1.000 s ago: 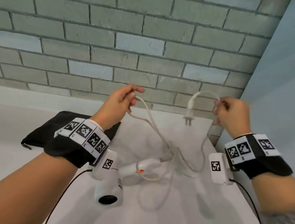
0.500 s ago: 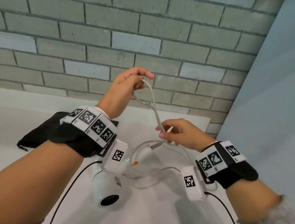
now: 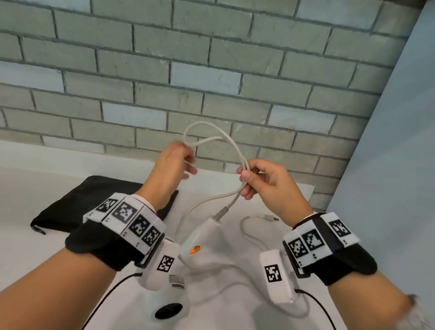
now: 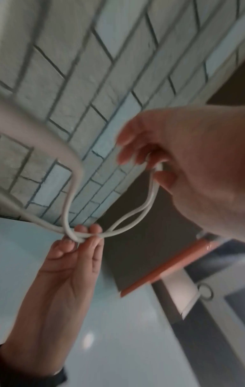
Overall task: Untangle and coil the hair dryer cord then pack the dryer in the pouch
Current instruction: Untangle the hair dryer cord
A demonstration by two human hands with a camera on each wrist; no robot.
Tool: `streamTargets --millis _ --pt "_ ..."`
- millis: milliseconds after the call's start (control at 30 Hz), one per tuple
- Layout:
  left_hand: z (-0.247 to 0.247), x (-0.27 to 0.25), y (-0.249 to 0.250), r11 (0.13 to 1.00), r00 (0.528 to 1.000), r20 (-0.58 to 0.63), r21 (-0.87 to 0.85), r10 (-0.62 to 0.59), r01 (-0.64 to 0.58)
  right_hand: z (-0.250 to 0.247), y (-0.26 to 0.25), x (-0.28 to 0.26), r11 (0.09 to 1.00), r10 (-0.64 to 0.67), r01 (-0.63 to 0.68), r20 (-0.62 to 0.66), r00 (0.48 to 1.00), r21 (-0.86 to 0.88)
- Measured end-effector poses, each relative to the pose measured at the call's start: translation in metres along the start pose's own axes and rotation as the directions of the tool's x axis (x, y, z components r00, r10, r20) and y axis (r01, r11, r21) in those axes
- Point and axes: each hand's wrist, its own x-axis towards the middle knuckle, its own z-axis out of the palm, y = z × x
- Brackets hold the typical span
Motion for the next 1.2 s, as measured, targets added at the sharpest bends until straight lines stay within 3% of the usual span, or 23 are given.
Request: streamTargets --millis 67,167,233,267,367,500,600,667,800,833,867,900,967,1000,1033,1067,1100,1133,1167,1200 --pt "-0.001 -0.004 -0.008 0.992 0.966 0.227 -0.008 -0.124 0.129 -0.001 -0.002 0.001 0.999 0.006 -0.006 0.0 1.0 0.034" --pt "0.005 -0.016 -0.019 0.983 0.819 0.552 0.166 -0.154 0.073 0.002 -0.006 0.003 0.997 -0.01 0.009 0.008 1.0 0.073" --pt "0.01 -0.021 -0.022 0.985 0.739 0.653 0.145 -0.166 0.093 0.003 -0.008 0.005 0.997 -0.028 0.027 0.004 1.0 0.069" --pt "0.01 -0.022 -0.022 0.984 0.727 0.663 0.132 -0.178 0.121 0.001 -0.009 0.006 0.997 -0.025 0.025 -0.011 1.0 0.077" --pt "0.007 -0.02 -0.024 0.988 0.741 0.654 0.114 -0.151 0.101 -0.016 -0.011 0.01 0.996 0.015 -0.008 -0.086 0.996 0.085" --pt "-0.001 -0.017 -0.021 0.992 0.85 0.513 0.104 -0.121 0.078 -0.05 -0.009 0.015 0.994 0.098 -0.092 -0.096 0.991 0.058" --pt "-0.01 -0.013 -0.018 0.994 0.879 0.465 0.027 -0.106 0.106 -0.069 0.003 0.01 0.962 0.179 -0.162 0.058 0.982 -0.219" --pt "-0.016 -0.014 -0.018 0.993 0.887 0.45 -0.005 -0.103 0.118 -0.073 0.021 0.007 0.859 0.259 -0.184 0.094 0.961 -0.478" --pt "-0.031 -0.017 -0.015 0.984 0.891 0.44 -0.074 -0.111 0.159 -0.083 0.062 0.008 0.737 0.394 -0.364 -0.076 0.916 -0.57" --pt "-0.035 -0.017 -0.014 0.976 0.892 0.434 -0.108 -0.123 0.187 -0.09 0.069 0.011 0.73 0.371 -0.402 -0.175 0.912 -0.552" --pt "-0.038 -0.017 -0.013 0.968 0.895 0.427 -0.138 -0.131 0.208 -0.097 0.074 0.014 0.741 0.281 -0.407 -0.304 0.91 -0.533" --pt "-0.041 -0.017 -0.013 0.962 0.899 0.417 -0.163 -0.135 0.22 -0.104 0.077 0.017 0.767 0.136 -0.388 -0.463 0.876 -0.511" --pt "-0.042 -0.018 -0.013 0.952 0.903 0.409 -0.2 -0.132 0.23 -0.109 0.076 0.016 0.869 -0.167 -0.236 -0.706 0.688 -0.436" --pt "-0.042 -0.02 -0.013 0.949 0.902 0.413 -0.214 -0.128 0.233 -0.106 0.074 0.014 0.898 -0.234 -0.155 -0.744 0.625 -0.413" --pt "-0.041 -0.021 -0.012 0.945 0.9 0.42 -0.23 -0.12 0.234 -0.098 0.076 0.012 0.903 -0.249 -0.121 -0.733 0.634 -0.412" --pt "-0.039 -0.022 -0.011 0.941 0.896 0.431 -0.249 -0.104 0.229 -0.088 0.08 0.008 0.895 -0.215 -0.125 -0.661 0.719 -0.428" --pt "-0.038 -0.022 -0.01 0.938 0.893 0.442 -0.27 -0.079 0.216 -0.079 0.087 0.004 0.876 -0.129 -0.145 -0.513 0.849 -0.46" --pt "-0.037 -0.023 -0.008 0.936 0.89 0.453 -0.291 -0.05 0.201 -0.069 0.093 -0.002 0.833 0.034 -0.181 -0.278 0.96 -0.523" --pt "-0.035 -0.022 -0.007 0.934 0.886 0.464 -0.304 -0.025 0.186 -0.062 0.099 -0.006 0.742 0.263 -0.217 -0.022 0.965 -0.634" --pt "-0.033 -0.022 -0.006 0.935 0.878 0.479 -0.309 -0.006 0.175 -0.056 0.103 -0.011 0.632 0.46 -0.199 0.156 0.874 -0.749"
